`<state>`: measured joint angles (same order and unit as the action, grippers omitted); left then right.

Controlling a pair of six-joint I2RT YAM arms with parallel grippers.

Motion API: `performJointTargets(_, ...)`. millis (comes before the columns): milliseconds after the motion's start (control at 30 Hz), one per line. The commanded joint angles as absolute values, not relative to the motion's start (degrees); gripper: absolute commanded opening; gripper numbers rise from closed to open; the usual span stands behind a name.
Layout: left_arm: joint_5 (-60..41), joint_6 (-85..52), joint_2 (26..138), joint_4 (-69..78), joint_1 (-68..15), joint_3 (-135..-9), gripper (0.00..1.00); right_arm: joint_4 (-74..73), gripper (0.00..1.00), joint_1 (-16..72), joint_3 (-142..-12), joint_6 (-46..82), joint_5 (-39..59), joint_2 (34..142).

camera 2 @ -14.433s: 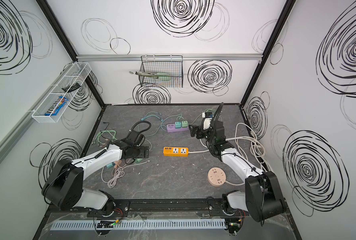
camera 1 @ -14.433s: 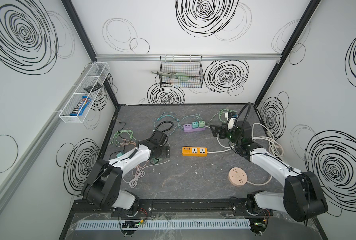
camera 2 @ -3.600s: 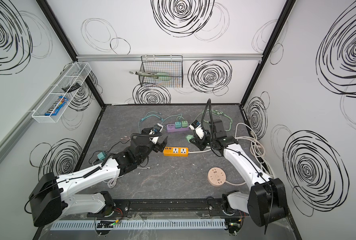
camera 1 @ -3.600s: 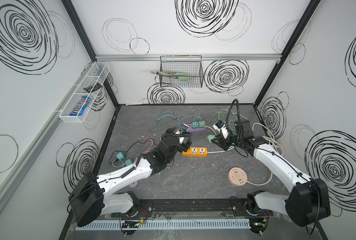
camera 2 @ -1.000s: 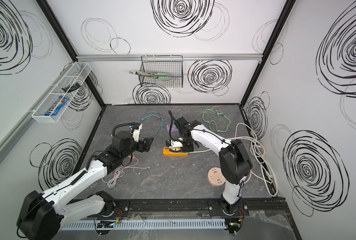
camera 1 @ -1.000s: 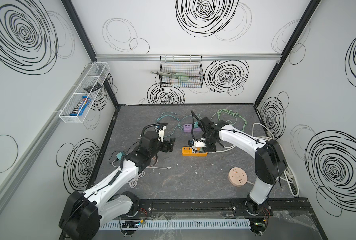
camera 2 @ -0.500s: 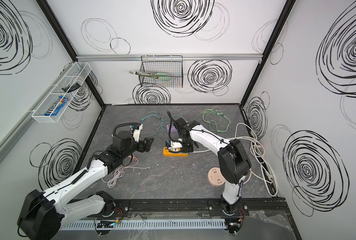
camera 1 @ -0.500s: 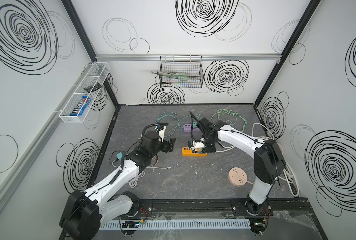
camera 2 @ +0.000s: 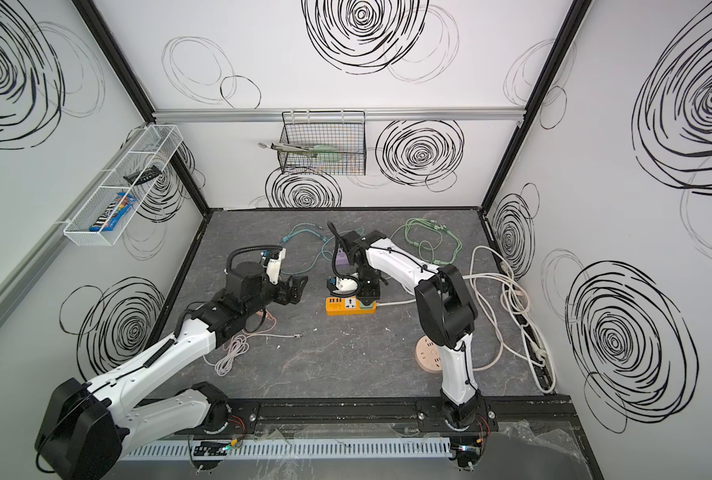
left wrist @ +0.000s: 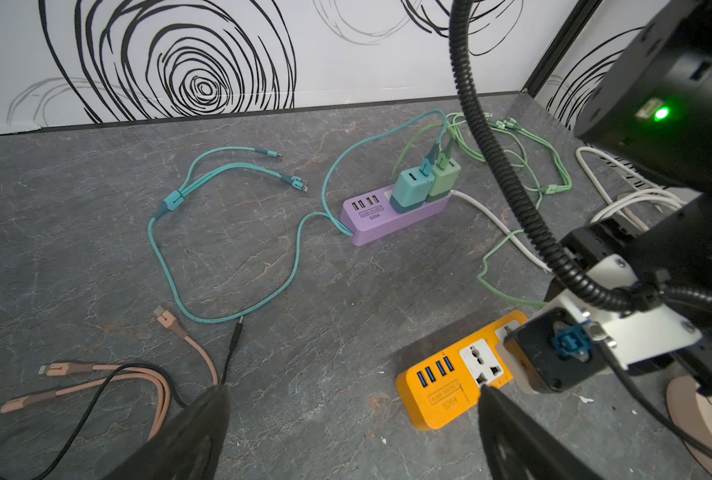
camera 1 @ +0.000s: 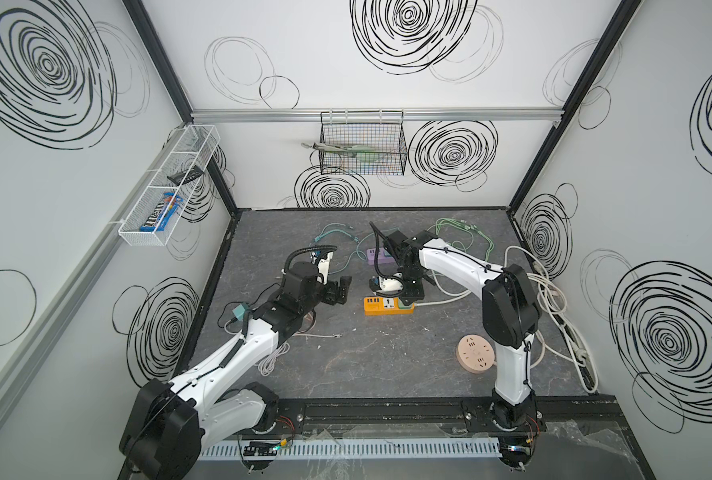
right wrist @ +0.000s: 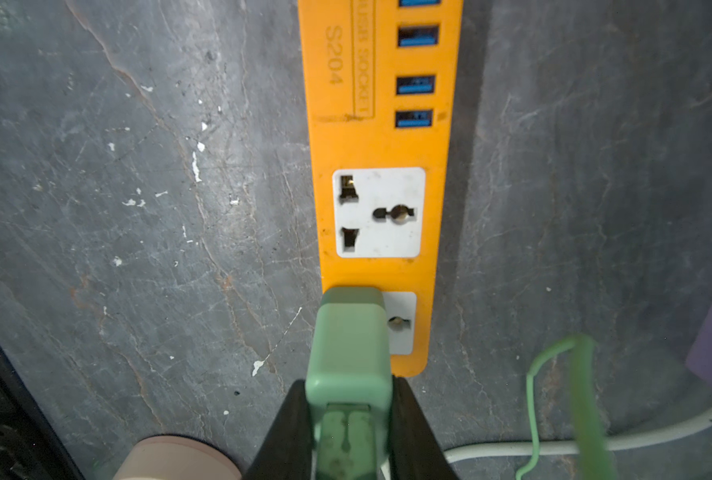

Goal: Insert the plug
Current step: 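Push the green charger prongs down into the orange strip socket, open right gripper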

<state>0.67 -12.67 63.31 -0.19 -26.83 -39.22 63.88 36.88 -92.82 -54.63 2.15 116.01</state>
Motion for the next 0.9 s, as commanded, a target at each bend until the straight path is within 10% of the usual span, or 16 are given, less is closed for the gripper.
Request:
performJointTargets(0,1.4,-12.7,63.5,0.8,-26.3,-39.9,0.96,58.6,0.00,37.4,-87.0,-54.0,3.7,124.9)
performJointTargets(400,6.4,-16.3,63.9,0.5,-23.5,-39.8,0.96,54.4,0.45,36.5,-85.4,-49.8,4.2,113.5)
performJointTargets(633,13.6,-18.8,64.2,-1.6,-21.4,-39.8,0.96,52.3,0.98,36.1,-82.1,-47.6,4.4,106.8)
performJointTargets(867,27.2,-26.7,65.7,-7.5,-20.4,-41.9,0.96,47.4,0.97,35.4,-75.9,-47.0,4.5,98.3)
